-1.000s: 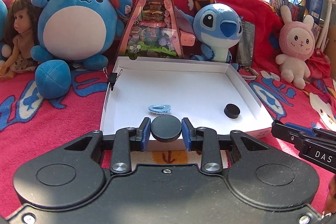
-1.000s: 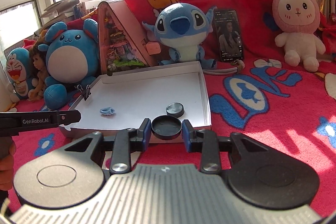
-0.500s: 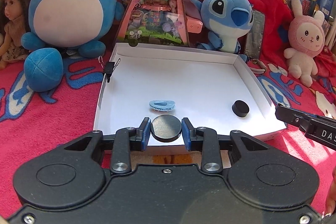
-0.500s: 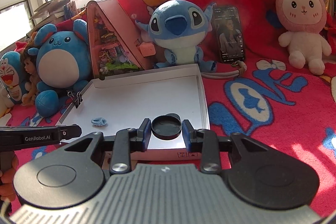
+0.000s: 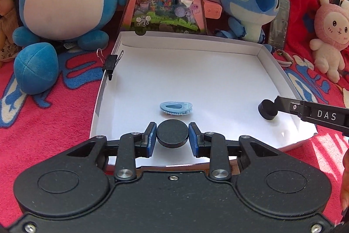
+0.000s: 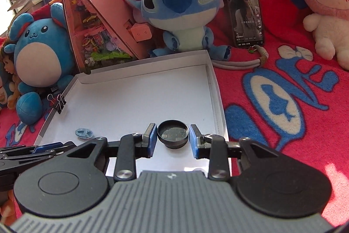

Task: Organize rigid objects
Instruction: 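Carry the black disc with the left tool while the right tool carries the black lid over the box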

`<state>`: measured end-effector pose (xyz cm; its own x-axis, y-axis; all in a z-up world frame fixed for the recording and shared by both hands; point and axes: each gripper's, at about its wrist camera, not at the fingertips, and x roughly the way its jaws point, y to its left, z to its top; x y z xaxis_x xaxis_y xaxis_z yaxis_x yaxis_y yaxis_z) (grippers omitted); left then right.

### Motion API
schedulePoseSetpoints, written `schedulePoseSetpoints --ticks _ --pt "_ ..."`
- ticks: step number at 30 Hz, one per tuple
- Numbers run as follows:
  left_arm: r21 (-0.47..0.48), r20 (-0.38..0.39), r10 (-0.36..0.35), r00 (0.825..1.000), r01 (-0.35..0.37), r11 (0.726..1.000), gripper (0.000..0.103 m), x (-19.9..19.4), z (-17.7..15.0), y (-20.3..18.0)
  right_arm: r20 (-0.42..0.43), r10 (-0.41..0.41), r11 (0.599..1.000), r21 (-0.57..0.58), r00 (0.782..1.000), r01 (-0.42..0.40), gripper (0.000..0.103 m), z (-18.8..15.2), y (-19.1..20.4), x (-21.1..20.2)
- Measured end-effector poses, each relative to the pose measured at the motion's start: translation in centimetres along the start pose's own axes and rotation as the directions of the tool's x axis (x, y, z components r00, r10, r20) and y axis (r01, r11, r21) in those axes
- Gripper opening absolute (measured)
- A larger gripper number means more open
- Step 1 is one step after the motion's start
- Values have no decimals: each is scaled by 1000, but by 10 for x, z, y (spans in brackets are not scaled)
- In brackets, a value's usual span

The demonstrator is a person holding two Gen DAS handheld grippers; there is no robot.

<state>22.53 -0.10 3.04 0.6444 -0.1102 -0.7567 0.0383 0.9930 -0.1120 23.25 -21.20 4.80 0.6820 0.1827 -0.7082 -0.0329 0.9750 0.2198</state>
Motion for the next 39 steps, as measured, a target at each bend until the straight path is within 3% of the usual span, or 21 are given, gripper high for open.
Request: schedulePoseSetpoints --ticks 16,39 --pt "8 -6 27 1000 -27 1000 30 13 4 -3 -50 -42 994 -100 998 36 37 7 13 21" --pt "8 18 41 999 -41 999 30 17 7 -4 -51 -64 991 -120 997 57 38 6 17 27"
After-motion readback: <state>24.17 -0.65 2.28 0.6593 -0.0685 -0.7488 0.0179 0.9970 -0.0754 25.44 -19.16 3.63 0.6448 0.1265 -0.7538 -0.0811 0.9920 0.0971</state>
